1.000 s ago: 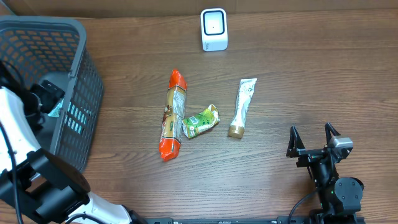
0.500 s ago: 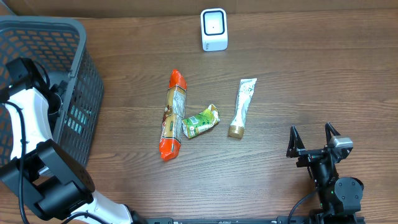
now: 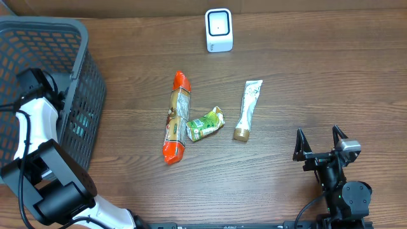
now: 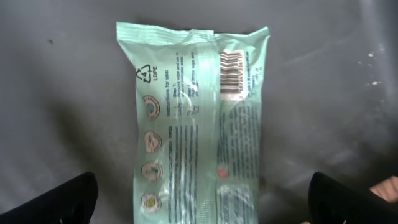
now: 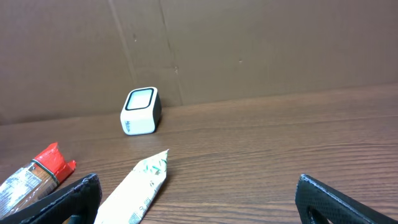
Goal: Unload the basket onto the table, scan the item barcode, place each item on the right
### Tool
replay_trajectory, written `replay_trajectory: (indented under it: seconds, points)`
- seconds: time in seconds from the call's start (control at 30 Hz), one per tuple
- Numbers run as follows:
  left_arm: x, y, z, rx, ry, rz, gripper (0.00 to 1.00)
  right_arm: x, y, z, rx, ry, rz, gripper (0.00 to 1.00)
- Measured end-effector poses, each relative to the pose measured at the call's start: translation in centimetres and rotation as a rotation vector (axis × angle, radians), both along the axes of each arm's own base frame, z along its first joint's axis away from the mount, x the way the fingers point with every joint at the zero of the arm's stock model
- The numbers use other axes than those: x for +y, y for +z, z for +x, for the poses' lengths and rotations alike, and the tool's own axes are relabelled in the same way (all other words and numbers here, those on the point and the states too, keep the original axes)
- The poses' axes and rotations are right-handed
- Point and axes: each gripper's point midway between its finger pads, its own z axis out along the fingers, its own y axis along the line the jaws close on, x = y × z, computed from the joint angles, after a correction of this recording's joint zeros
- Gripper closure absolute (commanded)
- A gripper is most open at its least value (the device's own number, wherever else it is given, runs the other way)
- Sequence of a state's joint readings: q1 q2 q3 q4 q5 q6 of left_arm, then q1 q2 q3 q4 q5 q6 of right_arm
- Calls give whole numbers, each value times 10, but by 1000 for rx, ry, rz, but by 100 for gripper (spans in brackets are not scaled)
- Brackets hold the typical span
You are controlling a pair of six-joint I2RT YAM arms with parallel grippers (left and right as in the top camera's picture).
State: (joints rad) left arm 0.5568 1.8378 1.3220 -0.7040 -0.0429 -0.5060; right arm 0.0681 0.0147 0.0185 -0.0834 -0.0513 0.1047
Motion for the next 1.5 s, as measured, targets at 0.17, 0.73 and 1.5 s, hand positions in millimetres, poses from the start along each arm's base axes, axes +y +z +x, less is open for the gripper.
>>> replay_trajectory:
  seconds: [0.17,0.73,1.5]
  points:
    - [0,-8,0,-9,1,6,0,0,0,0,0,0,-1,0]
    - [-3,-27,-4,-23,16,7,58,0,0,0,0,0,0,0]
    - [-15,15,-23,102,6,-80,96,0,0,0,0,0,0,0]
